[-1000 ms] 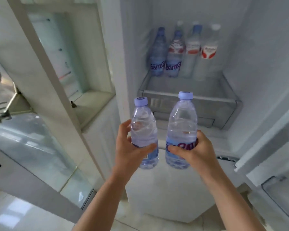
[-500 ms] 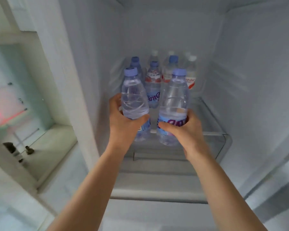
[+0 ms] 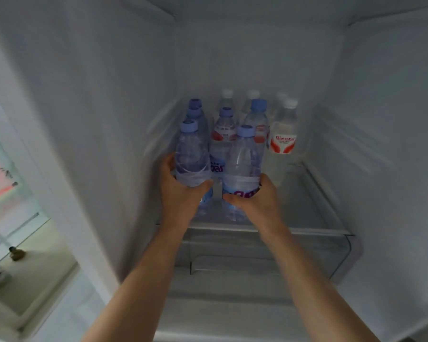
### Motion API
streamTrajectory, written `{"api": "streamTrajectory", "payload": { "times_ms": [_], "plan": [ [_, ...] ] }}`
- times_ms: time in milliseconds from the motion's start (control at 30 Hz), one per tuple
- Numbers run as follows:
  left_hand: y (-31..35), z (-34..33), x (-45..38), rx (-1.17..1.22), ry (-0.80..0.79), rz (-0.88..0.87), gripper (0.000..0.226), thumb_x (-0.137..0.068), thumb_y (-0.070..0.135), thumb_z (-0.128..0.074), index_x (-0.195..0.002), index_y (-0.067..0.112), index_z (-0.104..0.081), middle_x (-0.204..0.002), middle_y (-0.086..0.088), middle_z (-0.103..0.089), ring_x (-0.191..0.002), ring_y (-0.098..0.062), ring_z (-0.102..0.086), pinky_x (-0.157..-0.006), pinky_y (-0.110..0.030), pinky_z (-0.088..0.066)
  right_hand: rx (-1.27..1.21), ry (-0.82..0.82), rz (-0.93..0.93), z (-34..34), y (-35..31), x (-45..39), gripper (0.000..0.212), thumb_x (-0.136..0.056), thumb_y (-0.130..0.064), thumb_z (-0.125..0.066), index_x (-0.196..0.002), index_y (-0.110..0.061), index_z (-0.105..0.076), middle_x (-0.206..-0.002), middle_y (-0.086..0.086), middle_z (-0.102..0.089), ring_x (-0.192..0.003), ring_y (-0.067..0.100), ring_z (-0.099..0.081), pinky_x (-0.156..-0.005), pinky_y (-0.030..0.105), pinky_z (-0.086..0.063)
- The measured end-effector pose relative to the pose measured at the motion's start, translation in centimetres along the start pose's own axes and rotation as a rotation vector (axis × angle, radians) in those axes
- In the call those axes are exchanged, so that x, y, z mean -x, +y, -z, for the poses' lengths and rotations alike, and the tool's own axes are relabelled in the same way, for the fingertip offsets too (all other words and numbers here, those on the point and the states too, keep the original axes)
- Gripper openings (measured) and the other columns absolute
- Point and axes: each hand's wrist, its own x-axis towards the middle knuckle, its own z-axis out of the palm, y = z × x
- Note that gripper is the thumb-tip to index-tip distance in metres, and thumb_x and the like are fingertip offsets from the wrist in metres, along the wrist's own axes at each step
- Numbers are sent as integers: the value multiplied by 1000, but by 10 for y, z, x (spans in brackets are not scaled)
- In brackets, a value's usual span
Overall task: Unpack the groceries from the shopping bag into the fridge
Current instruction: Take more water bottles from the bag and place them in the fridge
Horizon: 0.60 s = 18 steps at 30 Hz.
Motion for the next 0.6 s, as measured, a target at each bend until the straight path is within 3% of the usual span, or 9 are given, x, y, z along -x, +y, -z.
{"api": "streamTrajectory", "payload": {
  "times_ms": [133,233,333,433,533,600],
  "plan": [
    [-8,1,-2,-12,9,-12,66,-64,-8,-83,-120,0,-50,-101,8,-63,-85,7,-63,-76,-11,-50,-35,13,18,-4,5,-1,52,-56,-13,-90,-91,-30,-56,-90,-13,-66,-77,-6,-64,-65,16,-54],
    [-13,2,-3,-13,3,-36,68,-63,-10,-83,-121,-5,-48,-108,-6,-64,-94,-5,-65,-85,-20,-52,-58,3,54,-7,6,-3,49,-58,-7,-88,-83,-31,-54,-84,-14,-64,-72,-8,-63,-61,11,-51],
    [-16,3,0,9,-30,-46,77,-64,-10,-83,-130,-4,-43,-123,-17,-59,-110,-19,-61,-92,-25,-52,-56,6,88,-13,11,-2,54,-57,-9,-89,-92,-28,-53,-91,-11,-64,-79,-9,-63,-66,11,-51],
    [-20,5,2,-20,-61,-70,85,-65,-11,-81,-137,0,-37,-131,-13,-54,-115,-12,-58,-93,-18,-49,-43,25,123,-17,14,-1,60,-57,-8,-89,-95,-32,-49,-95,-12,-60,-85,-10,-61,-70,8,-49],
    [-28,10,6,-101,-111,-107,91,-66,-5,-83,-142,5,-35,-137,-9,-50,-124,-14,-53,-103,-36,-46,-11,43,164,-13,14,8,63,-59,-8,-88,-100,-36,-50,-100,-11,-60,-90,-8,-60,-74,9,-48],
    [-37,17,9,-230,-98,-141,97,-63,3,-85,-146,14,-35,-136,-4,-50,-125,-18,-51,-101,-46,-47,4,47,178,-10,17,16,68,-64,-7,-84,-118,-30,-49,-112,-10,-56,-100,-9,-55,-82,6,-45]
  ]
}}
